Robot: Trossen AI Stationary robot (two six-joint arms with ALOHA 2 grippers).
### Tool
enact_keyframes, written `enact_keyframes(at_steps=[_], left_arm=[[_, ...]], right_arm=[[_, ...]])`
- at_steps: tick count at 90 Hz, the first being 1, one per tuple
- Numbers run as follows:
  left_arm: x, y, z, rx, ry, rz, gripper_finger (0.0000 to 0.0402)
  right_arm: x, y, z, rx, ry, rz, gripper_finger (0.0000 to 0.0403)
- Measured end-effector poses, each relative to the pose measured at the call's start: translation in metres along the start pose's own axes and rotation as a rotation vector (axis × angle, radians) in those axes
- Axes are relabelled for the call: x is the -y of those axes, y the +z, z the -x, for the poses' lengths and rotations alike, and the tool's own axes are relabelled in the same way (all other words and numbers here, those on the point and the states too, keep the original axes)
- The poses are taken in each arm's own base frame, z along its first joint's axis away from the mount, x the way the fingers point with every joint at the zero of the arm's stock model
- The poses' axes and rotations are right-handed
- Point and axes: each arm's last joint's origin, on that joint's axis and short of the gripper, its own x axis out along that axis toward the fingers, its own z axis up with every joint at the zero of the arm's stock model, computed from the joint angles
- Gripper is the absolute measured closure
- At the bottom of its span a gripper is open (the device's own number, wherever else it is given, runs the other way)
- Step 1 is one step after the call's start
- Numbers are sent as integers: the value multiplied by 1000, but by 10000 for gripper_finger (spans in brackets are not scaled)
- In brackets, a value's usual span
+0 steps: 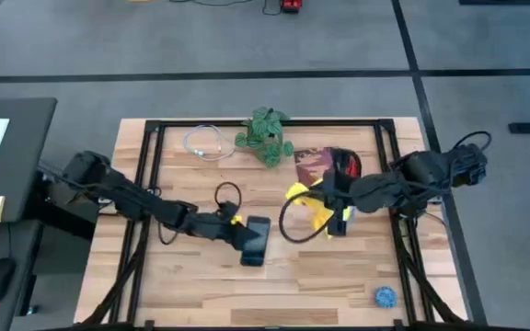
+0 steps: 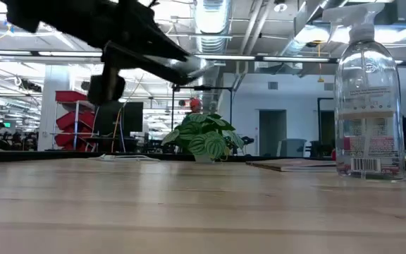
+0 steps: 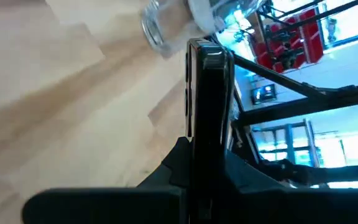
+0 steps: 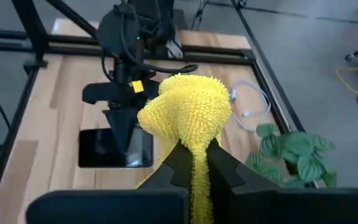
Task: Apply microfiber cloth
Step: Wipe the front of the black cellphone with the yellow microfiber cloth
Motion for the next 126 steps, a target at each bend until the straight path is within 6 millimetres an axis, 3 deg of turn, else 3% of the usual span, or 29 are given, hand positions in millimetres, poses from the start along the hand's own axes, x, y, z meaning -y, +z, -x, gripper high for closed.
enact_keyframes(at_steps=[26,63,93,126], left_arm=[[-31,-1,-14,-168,90,27,396],[-88,12,4,-105,126,111,396],[-104,25,10,-94,127,114,396],[-115,51,13,-64,119,67,394]], right_arm=[[-7,-1,-4,0,-38,19,403],[11,13,-16,78,-85,-54,403],[26,16,-24,83,-72,-100,403],[27,16,-24,78,-55,-127,403]])
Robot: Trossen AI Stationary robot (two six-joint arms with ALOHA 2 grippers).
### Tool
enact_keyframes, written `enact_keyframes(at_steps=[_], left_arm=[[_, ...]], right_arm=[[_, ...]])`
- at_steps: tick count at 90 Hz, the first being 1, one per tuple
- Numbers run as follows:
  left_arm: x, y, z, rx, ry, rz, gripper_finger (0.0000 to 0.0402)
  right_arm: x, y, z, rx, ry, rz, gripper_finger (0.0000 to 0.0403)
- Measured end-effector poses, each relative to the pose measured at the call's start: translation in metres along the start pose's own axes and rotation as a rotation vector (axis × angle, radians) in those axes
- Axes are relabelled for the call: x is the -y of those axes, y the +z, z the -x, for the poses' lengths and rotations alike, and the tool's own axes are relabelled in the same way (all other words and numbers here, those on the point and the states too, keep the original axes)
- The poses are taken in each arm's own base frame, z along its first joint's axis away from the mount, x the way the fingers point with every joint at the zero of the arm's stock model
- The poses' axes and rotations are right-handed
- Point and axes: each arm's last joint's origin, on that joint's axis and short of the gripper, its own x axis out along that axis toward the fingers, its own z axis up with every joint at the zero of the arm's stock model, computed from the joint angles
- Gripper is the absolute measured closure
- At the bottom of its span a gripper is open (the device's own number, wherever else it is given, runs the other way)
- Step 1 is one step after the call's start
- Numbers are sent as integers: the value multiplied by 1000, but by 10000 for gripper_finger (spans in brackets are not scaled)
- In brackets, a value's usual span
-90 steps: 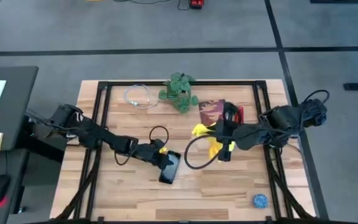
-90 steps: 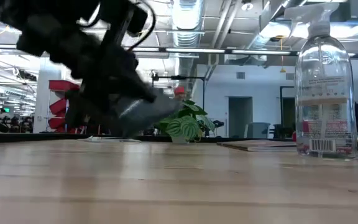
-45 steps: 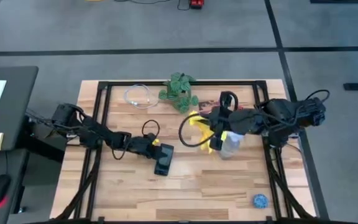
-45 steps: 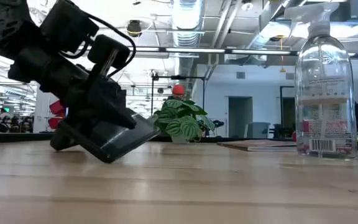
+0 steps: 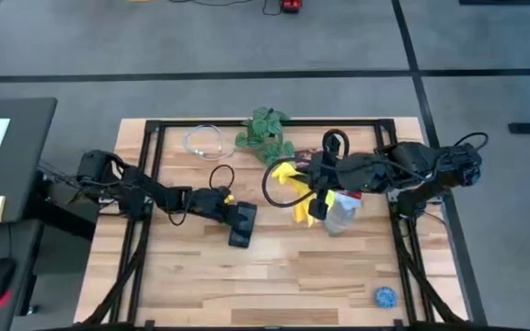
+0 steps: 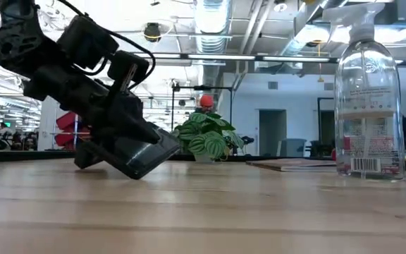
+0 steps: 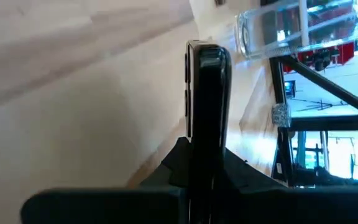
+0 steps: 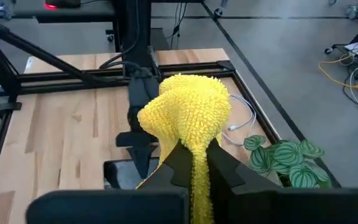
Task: Apply microfiber cloth
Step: Wipe the front of the black cellphone with the yellow microfiber cloth
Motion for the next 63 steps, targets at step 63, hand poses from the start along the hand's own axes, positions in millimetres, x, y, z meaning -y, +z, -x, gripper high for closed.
enact_keyframes(at_steps=[63], left_arm=[[138,31,97,357,-287,-366,400]], right_arm=[[-65,-31,-145,-92,160,243,403]])
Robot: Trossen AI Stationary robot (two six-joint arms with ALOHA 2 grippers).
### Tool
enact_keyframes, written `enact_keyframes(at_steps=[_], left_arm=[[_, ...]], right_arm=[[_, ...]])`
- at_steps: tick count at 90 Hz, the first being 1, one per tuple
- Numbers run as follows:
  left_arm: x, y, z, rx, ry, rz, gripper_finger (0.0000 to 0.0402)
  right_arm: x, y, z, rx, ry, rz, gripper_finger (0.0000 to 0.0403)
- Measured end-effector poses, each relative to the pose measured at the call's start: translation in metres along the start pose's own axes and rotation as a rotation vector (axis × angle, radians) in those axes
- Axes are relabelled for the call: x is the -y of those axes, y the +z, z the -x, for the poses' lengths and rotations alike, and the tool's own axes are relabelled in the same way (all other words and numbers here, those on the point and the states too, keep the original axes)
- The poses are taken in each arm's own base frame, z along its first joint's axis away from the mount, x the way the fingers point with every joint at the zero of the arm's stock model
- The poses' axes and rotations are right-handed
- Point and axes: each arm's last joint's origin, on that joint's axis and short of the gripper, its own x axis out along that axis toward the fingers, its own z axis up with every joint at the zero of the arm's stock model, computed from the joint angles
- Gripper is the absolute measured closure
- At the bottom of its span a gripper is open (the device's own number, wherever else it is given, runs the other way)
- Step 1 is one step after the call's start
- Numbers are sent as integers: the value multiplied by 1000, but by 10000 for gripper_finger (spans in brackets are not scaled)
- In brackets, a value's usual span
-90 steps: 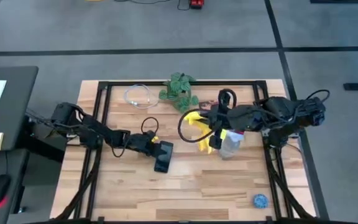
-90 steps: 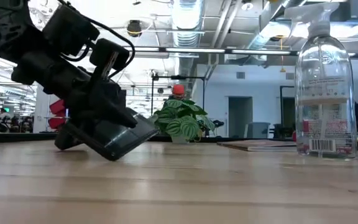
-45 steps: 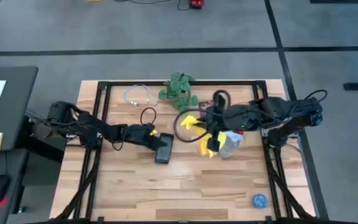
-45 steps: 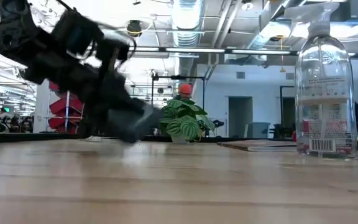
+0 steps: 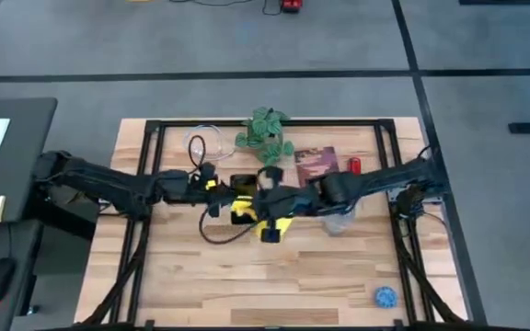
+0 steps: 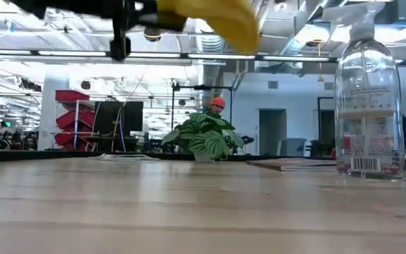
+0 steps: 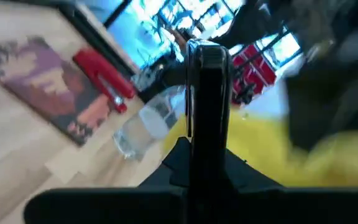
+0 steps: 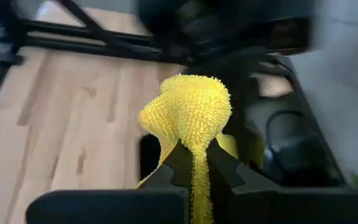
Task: Apply microfiber cloth
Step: Wipe the front of the black cellphone with the yellow microfiber cloth
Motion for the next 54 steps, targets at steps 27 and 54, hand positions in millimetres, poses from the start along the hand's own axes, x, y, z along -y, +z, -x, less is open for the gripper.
enact_keyframes(at_steps=[27,54], left_arm=[[22,19,2,48,-1,-30,396],[22,17,1,33,5,-12,395]], right_arm=[[-7,-7,-33,-17,-128,79,403],[-7,-6,-27,-25,-105,66,403]])
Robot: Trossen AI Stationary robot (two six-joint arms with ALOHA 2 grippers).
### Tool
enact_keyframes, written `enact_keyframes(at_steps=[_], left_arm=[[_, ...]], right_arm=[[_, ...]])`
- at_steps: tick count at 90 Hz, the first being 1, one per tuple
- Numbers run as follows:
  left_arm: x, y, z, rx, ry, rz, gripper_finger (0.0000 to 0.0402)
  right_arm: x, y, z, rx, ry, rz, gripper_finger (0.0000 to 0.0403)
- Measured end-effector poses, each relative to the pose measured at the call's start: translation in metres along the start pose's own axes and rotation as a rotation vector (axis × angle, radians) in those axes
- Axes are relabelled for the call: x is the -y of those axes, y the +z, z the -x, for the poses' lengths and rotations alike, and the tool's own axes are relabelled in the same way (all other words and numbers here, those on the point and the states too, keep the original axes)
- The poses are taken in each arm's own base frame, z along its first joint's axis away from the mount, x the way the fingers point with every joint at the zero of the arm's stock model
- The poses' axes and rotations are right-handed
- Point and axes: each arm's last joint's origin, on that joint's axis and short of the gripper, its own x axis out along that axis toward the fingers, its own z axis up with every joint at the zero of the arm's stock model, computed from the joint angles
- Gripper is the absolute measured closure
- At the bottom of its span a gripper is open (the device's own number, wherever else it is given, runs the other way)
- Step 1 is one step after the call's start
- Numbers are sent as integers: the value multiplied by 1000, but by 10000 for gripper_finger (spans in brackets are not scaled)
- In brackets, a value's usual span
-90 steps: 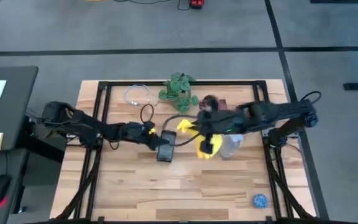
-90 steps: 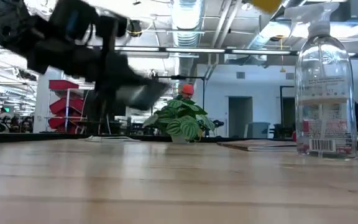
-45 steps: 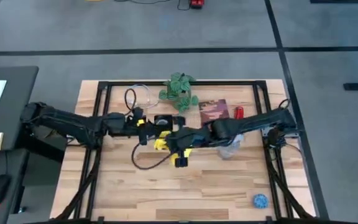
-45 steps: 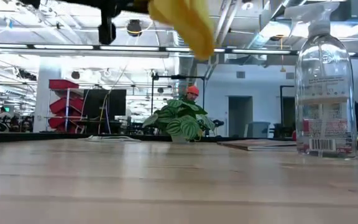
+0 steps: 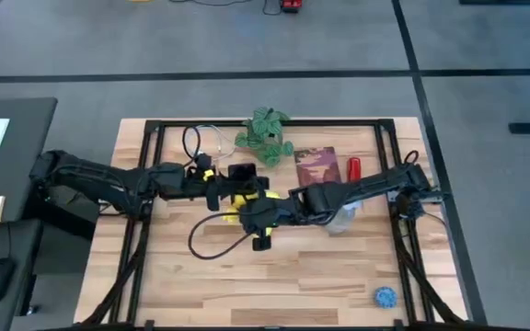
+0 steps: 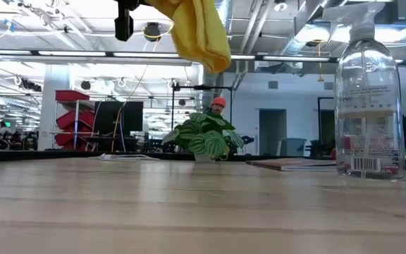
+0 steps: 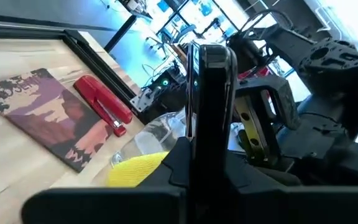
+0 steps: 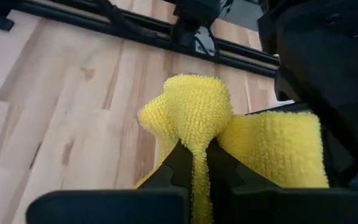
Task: Apply microfiber cloth
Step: Wipe the front of the black cellphone with the yellow microfiber cloth
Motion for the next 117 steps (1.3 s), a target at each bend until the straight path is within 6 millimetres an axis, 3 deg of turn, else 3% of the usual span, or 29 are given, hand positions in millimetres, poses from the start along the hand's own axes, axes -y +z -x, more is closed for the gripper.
enact_keyframes(at_steps=[14,22,34,46,63,85,99,117], left_arm=[[2,-2,1,-11,-11,11,394],[2,-2,1,-11,-8,9,394],[0,-4,1,-20,5,-9,394],[2,-1,4,-2,-1,-12,393],[6,4,8,13,-28,-7,393],[7,2,12,-8,-20,-14,393],[9,-6,15,-57,-15,-16,393],[6,-29,22,-222,79,21,393]], right_arm=[[20,7,14,44,-68,-64,403],[20,4,13,22,-45,-83,403],[6,-6,3,-40,93,-59,403],[-10,-14,7,-122,144,-12,403],[-17,-29,12,-271,296,-36,403],[-36,-55,3,-362,334,-51,403],[-52,-81,-13,-369,363,-63,403],[-68,-111,-34,-327,471,-162,403]])
